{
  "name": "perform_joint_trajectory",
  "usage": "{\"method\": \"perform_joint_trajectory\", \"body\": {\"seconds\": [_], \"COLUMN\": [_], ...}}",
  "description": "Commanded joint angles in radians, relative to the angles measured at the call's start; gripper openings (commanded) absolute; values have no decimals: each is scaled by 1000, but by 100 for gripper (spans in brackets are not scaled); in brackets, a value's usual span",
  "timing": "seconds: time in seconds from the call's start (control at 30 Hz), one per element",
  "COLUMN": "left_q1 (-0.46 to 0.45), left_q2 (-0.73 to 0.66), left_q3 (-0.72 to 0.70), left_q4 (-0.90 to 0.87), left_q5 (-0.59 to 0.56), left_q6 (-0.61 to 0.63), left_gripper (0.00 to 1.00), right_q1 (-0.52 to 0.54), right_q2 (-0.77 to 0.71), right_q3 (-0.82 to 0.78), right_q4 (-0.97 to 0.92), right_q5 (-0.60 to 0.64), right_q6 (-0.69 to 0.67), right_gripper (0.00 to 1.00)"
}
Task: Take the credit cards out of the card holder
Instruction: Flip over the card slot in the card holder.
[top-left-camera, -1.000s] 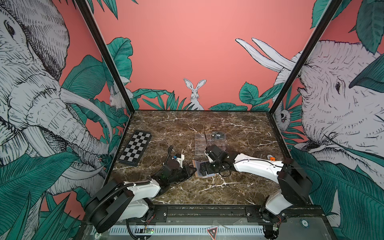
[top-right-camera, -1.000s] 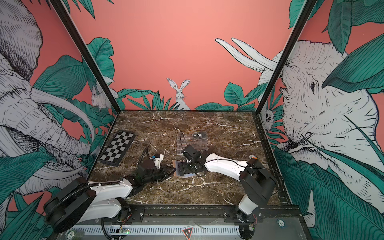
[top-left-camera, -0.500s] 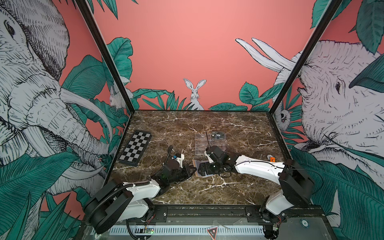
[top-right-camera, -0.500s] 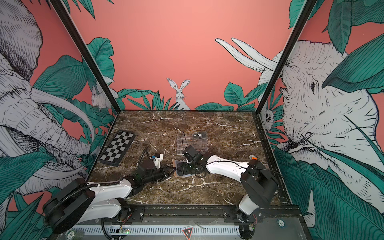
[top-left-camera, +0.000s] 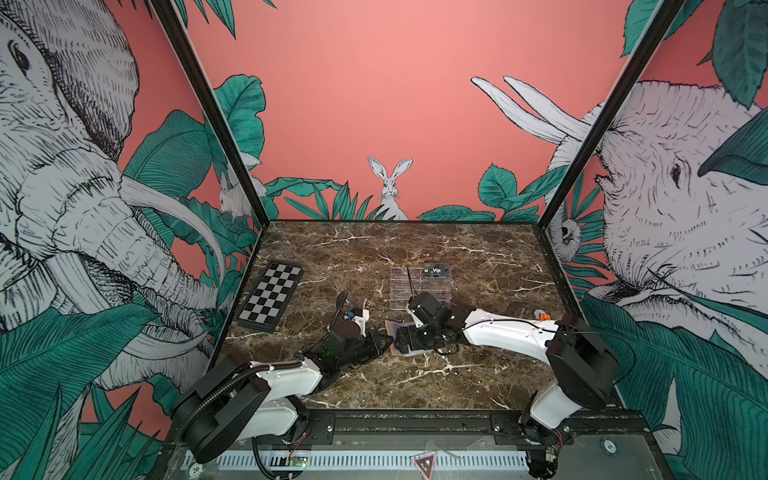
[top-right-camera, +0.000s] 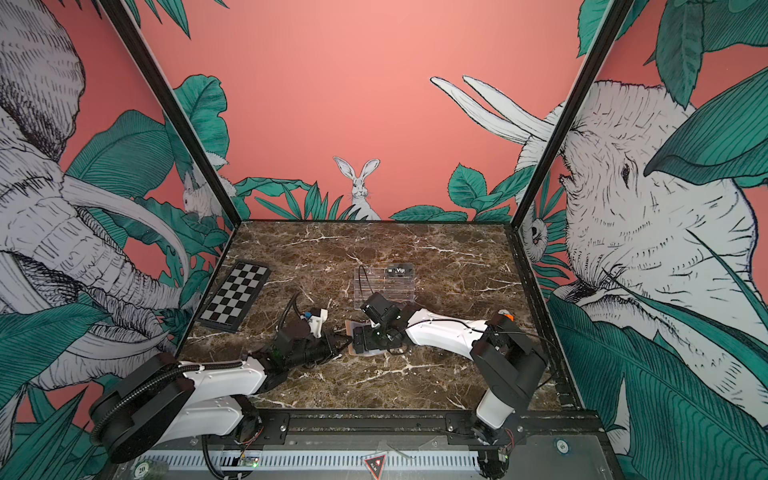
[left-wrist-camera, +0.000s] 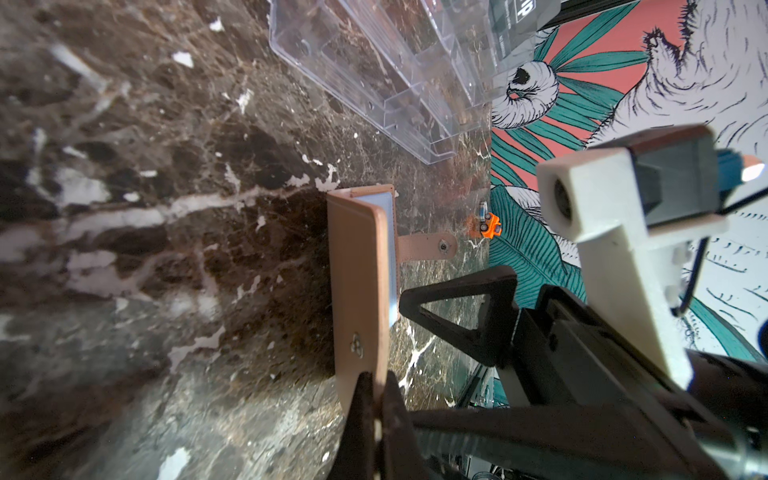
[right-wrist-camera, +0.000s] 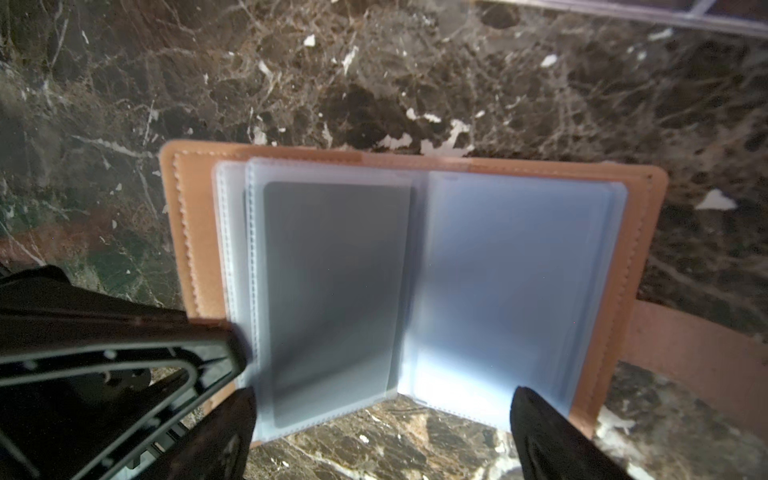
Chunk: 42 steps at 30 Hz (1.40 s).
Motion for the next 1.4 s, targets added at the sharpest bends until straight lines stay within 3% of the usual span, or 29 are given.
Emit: {"method": "perform_joint_trajectory", "body": {"seconds": [0.0,1.1,1.37], "left_q1": [-8,-12,-13], "left_q2": [2,-4,-18], "left_q3": [28,25,56], "left_q4": [50,32,-86], "left_q5": [2,-4,-11], "left_q6": [7,17,84], "left_gripper": [0,0,0], "right_q1": [6,-5,-81], "right_q2": [15,-73,-187], "right_q3": [14,-32,-117], "right_q4": [-36,-58,-99], "right_q5": [48,116,161], "right_q6": [-8,-1,4], "right_gripper": [93,92,93]}}
